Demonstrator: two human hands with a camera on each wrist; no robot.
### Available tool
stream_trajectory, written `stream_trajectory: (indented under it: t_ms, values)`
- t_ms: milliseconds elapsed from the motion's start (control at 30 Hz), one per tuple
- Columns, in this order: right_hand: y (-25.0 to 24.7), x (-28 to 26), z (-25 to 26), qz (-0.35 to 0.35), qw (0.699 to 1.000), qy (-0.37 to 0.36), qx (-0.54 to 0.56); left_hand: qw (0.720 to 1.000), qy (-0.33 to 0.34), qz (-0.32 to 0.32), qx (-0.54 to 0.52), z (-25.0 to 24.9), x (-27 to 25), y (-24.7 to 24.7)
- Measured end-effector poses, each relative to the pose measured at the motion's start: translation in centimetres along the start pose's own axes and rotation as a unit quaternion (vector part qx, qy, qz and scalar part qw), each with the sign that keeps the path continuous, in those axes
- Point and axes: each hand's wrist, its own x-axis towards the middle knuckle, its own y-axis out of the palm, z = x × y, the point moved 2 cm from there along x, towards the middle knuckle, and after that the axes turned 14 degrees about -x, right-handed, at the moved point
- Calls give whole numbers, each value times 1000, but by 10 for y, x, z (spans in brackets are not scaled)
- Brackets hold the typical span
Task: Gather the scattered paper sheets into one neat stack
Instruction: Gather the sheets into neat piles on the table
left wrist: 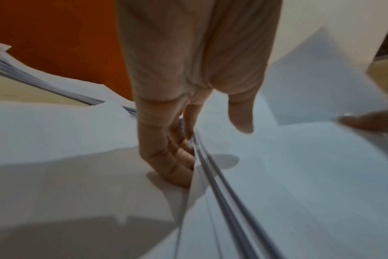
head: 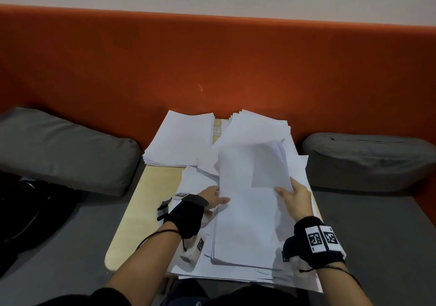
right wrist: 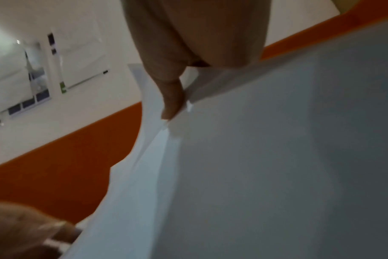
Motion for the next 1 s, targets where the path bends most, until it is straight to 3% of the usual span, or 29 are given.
stream_trajectory:
  t_ms: [100, 200, 267, 333, 400, 533, 667, 1000]
  values:
    - [-19, 0, 23, 30, 992, -65, 101, 989, 77, 2, -127, -7, 0, -6]
    - [-38, 1, 40, 45, 980, -121, 154, 946, 121, -1, -302, -9, 0, -11]
    - [-43, 8, 40, 39, 982, -94, 161, 925, 133, 10, -355, -14, 0, -11]
    - [-41, 15, 37, 25, 984, -29, 174, 924, 161, 6, -347, -32, -8, -9]
    - [-36, 17, 35, 10, 983, -14, 184, 932, 202, -18, -301, -51, -19, -5]
    - [-45, 14, 52, -70, 964, -79, 244, 918, 288, -92, -256, -85, -40, -6]
    - [-56, 19, 66, -117, 944, -139, 276, 903, 330, -86, -261, -99, -42, -17]
    - [-48, 34, 49, -81, 950, -106, 284, 851, 419, -93, -303, -110, -43, -31]
